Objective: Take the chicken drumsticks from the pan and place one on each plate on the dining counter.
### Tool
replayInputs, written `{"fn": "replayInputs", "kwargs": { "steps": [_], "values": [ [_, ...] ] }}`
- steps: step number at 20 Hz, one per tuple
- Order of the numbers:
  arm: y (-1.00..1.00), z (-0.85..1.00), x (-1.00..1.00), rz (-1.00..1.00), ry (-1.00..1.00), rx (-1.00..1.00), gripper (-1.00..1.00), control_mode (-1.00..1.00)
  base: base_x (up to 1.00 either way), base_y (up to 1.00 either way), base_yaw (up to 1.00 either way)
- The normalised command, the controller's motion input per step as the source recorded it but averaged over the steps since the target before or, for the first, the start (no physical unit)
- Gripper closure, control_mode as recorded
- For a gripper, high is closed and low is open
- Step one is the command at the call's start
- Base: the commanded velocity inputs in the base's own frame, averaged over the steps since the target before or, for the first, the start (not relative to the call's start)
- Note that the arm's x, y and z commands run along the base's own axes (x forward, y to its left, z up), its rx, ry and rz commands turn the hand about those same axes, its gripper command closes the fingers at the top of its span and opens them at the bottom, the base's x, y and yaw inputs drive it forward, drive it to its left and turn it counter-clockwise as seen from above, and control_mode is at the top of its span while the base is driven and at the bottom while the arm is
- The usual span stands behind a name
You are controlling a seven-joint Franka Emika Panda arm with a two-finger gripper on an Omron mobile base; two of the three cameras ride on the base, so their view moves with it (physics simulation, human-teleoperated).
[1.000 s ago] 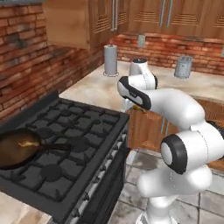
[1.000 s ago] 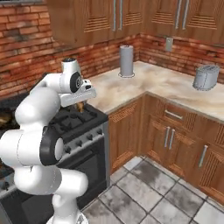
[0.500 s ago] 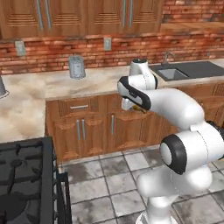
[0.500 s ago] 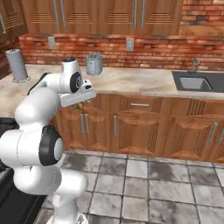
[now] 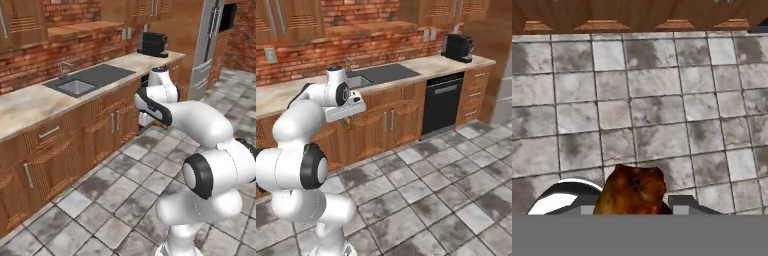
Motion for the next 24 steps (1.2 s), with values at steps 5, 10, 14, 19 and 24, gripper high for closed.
{"fn": "replayInputs", "kwargs": {
  "steps": [5, 10, 14, 19, 24],
  "values": [
    [0.0, 0.0, 0.0, 0.0, 0.0, 0.0, 1.0, 1.0, 0.0, 0.0, -1.0],
    [0.0, 0.0, 0.0, 0.0, 0.0, 0.0, 1.0, 1.0, 0.0, 0.0, -1.0],
    [0.0, 0.0, 0.0, 0.0, 0.0, 0.0, 1.0, 1.0, 0.0, 0.02, -1.0],
    [0.0, 0.0, 0.0, 0.0, 0.0, 0.0, 1.0, 1.0, 0.41, 0.2, -0.84],
    [0.0, 0.0, 0.0, 0.0, 0.0, 0.0, 1.0, 1.0, 0.51, -0.17, -0.14]
  ]
}}
